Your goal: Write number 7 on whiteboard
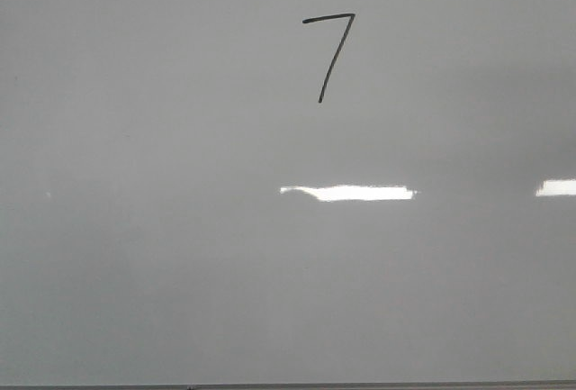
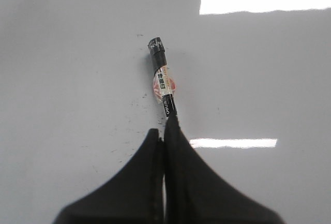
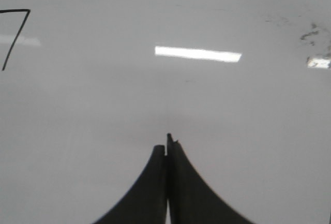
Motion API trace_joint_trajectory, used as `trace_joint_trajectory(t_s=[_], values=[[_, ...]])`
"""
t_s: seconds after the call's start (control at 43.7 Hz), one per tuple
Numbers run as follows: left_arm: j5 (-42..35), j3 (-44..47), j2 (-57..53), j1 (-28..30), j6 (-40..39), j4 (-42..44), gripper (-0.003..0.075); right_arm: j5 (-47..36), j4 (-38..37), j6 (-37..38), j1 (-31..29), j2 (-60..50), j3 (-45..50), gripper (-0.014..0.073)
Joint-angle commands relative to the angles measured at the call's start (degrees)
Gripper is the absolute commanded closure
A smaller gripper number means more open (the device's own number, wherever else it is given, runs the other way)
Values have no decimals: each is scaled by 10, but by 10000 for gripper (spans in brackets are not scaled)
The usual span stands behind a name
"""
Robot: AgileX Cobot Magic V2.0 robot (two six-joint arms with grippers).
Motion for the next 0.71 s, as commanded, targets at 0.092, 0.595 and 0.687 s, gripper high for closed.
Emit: trace_joint_trajectory(t_s=[0.092, 0.595, 0.687], values=[[-48, 2, -9, -1, 1, -2, 741, -182, -4, -5, -19, -77, 109, 662], [-48, 2, -9, -1, 1, -2, 741, -298, -2, -5, -18, -129, 231, 662], [-48, 2, -9, -1, 1, -2, 741, -300, -2, -5, -18, -129, 231, 662]])
